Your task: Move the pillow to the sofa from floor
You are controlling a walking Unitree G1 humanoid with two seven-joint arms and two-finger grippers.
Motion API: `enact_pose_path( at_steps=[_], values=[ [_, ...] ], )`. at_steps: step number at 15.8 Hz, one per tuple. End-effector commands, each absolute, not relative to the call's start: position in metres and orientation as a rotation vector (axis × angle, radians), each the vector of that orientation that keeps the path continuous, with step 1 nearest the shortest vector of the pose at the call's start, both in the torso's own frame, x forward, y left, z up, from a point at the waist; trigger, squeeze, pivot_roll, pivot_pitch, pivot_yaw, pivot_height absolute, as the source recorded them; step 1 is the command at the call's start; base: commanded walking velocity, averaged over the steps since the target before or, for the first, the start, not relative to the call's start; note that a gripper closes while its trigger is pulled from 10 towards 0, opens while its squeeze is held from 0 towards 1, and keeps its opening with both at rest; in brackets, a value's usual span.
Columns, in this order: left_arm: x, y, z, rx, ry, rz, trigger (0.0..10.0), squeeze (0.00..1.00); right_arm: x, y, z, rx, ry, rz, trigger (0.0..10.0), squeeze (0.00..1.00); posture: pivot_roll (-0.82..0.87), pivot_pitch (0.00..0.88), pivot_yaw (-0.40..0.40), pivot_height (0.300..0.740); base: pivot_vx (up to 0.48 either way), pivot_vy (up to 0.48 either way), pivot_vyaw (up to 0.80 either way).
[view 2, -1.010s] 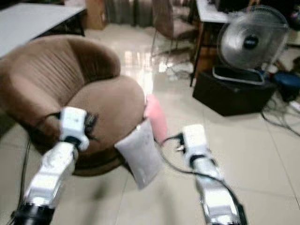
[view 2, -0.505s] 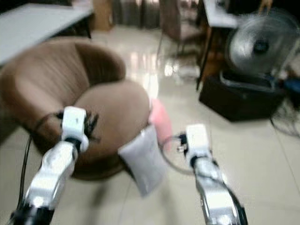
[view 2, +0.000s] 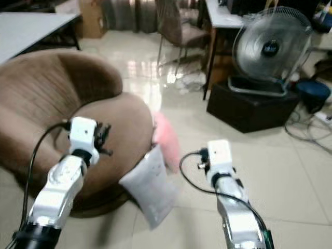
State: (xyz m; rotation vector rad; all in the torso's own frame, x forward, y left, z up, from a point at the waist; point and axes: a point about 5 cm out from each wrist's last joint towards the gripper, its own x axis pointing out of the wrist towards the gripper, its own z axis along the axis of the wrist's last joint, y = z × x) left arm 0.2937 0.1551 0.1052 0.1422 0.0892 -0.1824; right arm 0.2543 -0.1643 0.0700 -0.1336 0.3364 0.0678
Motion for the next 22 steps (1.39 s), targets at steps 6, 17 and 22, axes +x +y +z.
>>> enact_pose_path(
  at_steps=[6, 17, 22],
  values=[
    [0.2941, 0.1668, 0.1064, 0.168, 0.093, -0.15, 10.0, 0.0, 0.2566, -0.1531, 0.0741, -0.127, 0.314, 0.108, 10.0, 0.0, -0.03, 0.0, 0.028, 0.74, 0.374, 0.0, -0.26],
    [0.2919, 0.1617, 0.1077, 0.163, 0.066, -0.175, 10.0, 0.0, 0.2544, -0.1544, 0.0692, -0.132, 0.338, 0.109, 10.0, 0.0, -0.03, 0.008, 0.028, 0.666, 0.0, 0.0, 0.0],
    [0.2912, 0.161, 0.1072, 0.175, 0.07, -0.183, 10.0, 0.0, 0.2529, -0.1544, 0.0669, -0.131, 0.346, 0.109, 10.0, 0.0, -0.03, 0.009, 0.029, 0.611, 0.0, 0.0, 0.0]
  ],
)
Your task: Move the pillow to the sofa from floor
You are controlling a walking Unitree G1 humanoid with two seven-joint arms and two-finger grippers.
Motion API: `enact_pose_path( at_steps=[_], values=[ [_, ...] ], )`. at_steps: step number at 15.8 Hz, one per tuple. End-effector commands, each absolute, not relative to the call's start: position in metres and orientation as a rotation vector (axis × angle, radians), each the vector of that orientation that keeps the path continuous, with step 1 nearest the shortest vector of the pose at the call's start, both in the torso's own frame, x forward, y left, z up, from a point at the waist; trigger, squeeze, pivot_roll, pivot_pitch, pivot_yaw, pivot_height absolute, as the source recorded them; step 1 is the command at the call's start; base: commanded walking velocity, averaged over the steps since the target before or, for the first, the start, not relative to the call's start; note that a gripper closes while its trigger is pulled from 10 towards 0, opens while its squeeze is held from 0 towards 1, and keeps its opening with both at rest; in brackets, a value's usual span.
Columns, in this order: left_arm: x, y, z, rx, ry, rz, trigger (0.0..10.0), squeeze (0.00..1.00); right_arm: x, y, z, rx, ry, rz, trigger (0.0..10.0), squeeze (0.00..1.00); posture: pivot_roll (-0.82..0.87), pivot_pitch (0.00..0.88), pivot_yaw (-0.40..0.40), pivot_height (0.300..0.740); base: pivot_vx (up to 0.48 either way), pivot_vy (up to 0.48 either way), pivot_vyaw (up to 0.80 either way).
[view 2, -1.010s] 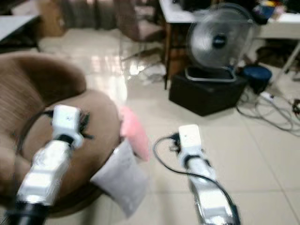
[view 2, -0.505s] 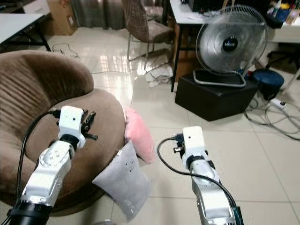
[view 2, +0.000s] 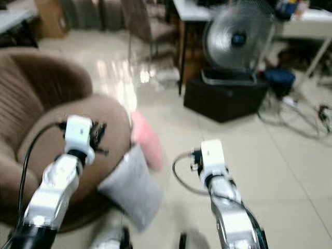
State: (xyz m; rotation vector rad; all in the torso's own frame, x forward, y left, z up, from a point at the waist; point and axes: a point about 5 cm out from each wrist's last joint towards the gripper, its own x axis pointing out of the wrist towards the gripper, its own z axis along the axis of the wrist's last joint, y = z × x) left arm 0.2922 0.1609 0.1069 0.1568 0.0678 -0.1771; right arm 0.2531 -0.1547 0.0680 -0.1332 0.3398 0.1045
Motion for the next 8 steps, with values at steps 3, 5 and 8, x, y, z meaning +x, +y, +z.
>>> enact_pose_path(
  at_steps=[3, 5, 8],
  values=[
    [0.29, 0.16, 0.1057, 0.178, 0.074, -0.19, 10.0, 0.0, 0.2521, -0.1549, 0.0646, -0.142, 0.355, 0.114, 10.0, 0.0, -0.03, 0.009, 0.029, 0.586, 0.0, 0.0, 0.0],
    [0.2897, 0.1602, 0.1052, 0.177, 0.075, -0.192, 10.0, 0.0, 0.2518, -0.1545, 0.064, -0.139, 0.354, 0.116, 10.0, 0.0, -0.03, 0.006, 0.03, 0.586, 0.277, 0.0, 0.0],
    [0.2895, 0.1609, 0.1031, 0.178, 0.085, -0.194, 10.0, 0.0, 0.2509, -0.154, 0.0626, -0.137, 0.355, 0.119, 10.0, 0.0, -0.04, 0.0, 0.034, 0.586, 0.327, 0.0, 0.0]
  ],
)
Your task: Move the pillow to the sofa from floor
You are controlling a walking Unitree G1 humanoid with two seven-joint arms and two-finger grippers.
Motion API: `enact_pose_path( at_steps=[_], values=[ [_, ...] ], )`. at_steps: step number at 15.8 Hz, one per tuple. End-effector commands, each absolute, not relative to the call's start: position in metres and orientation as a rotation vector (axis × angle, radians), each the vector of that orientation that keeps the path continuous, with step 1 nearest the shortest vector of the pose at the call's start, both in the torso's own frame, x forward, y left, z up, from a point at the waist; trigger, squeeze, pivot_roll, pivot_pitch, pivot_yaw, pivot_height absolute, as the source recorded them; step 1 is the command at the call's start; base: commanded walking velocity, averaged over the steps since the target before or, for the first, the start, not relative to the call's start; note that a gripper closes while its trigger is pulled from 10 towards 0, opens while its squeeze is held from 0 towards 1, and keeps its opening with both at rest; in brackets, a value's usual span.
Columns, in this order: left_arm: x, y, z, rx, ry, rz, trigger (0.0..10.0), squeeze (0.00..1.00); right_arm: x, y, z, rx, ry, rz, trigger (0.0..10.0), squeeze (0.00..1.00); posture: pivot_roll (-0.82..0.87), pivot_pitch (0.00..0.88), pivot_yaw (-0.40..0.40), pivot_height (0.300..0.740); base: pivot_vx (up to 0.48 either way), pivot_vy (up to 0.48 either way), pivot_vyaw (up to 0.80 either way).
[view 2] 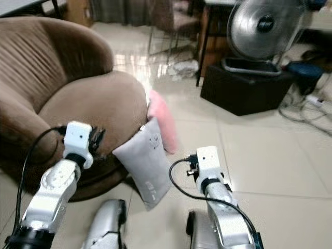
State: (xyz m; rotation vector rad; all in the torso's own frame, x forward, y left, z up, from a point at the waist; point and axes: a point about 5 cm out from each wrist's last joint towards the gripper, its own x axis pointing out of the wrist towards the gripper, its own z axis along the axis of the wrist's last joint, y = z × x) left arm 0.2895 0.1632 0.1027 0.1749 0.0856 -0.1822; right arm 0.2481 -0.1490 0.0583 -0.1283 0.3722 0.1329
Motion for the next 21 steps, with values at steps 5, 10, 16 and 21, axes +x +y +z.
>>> enact_pose_path(
  at_steps=[5, 10, 16, 21],
  values=[
    [0.2897, 0.1589, 0.1008, 0.177, 0.094, -0.204, 10.0, 0.0, 0.2495, -0.1548, 0.0592, -0.142, 0.361, 0.119, 10.0, 0.0, -0.04, 0.0, 0.037, 0.586, 0.353, 0.0, 0.0],
    [0.2907, 0.1598, 0.1001, 0.177, 0.099, -0.205, 10.0, 0.0, 0.2493, -0.1541, 0.0594, -0.146, 0.355, 0.116, 10.0, 0.0, -0.04, 0.002, 0.042, 0.586, 0.354, 0.0, 0.0],
    [0.2917, 0.1608, 0.0995, 0.178, 0.102, -0.201, 10.0, 0.0, 0.2497, -0.1544, 0.0598, -0.147, 0.349, 0.11, 10.0, 0.0, -0.04, 0.011, 0.042, 0.586, 0.356, 0.0, 0.0],
    [0.2929, 0.1607, 0.099, 0.179, 0.102, -0.202, 10.0, 0.0, 0.2496, -0.1536, 0.0604, -0.14, 0.348, 0.113, 10.0, 0.0, -0.04, 0.011, 0.043, 0.586, 0.353, 0.0, -0.48]
  ],
)
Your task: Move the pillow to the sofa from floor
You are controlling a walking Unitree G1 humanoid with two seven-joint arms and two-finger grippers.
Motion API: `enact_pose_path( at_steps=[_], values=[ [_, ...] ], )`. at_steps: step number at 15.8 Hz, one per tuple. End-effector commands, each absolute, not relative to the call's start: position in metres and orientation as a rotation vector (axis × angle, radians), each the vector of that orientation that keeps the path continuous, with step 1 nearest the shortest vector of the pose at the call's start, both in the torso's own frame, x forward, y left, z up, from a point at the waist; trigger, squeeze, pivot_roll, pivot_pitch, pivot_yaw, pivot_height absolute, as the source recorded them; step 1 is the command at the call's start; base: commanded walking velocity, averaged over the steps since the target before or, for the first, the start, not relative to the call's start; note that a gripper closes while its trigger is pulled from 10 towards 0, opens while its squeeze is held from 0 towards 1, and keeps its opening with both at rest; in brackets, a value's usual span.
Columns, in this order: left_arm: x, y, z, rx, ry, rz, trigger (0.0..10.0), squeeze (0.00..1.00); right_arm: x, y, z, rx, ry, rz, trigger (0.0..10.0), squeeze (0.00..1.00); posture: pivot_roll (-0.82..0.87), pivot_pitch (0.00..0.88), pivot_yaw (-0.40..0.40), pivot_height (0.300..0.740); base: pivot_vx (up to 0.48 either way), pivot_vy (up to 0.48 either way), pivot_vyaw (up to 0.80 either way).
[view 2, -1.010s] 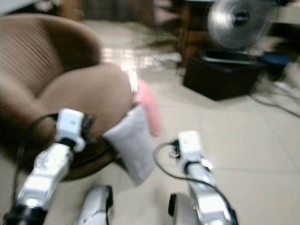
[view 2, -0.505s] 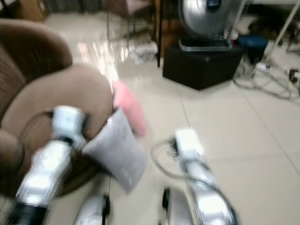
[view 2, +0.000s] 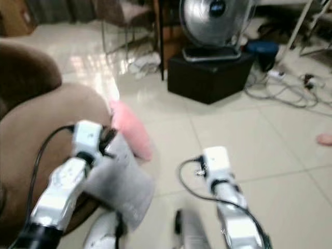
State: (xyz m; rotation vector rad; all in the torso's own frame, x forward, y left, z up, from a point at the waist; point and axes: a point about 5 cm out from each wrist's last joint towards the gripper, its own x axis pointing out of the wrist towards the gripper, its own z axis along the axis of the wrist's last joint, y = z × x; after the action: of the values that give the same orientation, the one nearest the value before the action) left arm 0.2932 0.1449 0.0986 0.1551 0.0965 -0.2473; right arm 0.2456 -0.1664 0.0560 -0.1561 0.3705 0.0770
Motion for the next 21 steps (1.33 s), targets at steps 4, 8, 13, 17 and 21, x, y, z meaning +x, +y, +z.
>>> enact_pose_path(
  at_steps=[4, 8, 13, 17, 21],
  values=[
    [0.293, 0.163, 0.099, 0.196, 0.103, -0.181, 10.0, 0.0, 0.251, -0.152, 0.062, -0.164, 0.339, 0.132, 10.0, 0.0, -0.04, 0.011, 0.044, 0.586, 0.336, 0.0, -0.2],
    [0.295, 0.181, 0.096, 0.24, 0.134, -0.079, 10.0, 0.0, 0.25, -0.143, 0.061, -0.173, 0.357, 0.222, 10.0, 0.0, -0.03, 0.018, 0.042, 0.566, 0.0, 0.0, 0.0],
    [0.293, 0.192, 0.076, 0.28, 0.265, -0.079, 10.0, 0.0, 0.246, -0.137, 0.06, -0.203, 0.371, 0.314, 10.0, 0.0, -0.02, 0.027, 0.042, 0.516, 0.0, 0.0, 0.0],
    [0.297, 0.19, 0.047, 0.319, 0.387, -0.134, 10.0, 0.0, 0.236, -0.129, 0.057, -0.227, 0.39, 0.407, 10.0, 0.0, -0.02, 0.065, 0.025, 0.501, 0.0, 0.0, 0.0],
    [0.312, 0.21, 0.034, 0.211, 0.493, 0.022, 10.0, 1.0, 0.222, -0.127, 0.06, -0.279, 0.387, 0.486, 10.0, 0.0, -0.08, 0.153, 0.028, 0.501, 0.0, 0.0, 0.0]
  ],
)
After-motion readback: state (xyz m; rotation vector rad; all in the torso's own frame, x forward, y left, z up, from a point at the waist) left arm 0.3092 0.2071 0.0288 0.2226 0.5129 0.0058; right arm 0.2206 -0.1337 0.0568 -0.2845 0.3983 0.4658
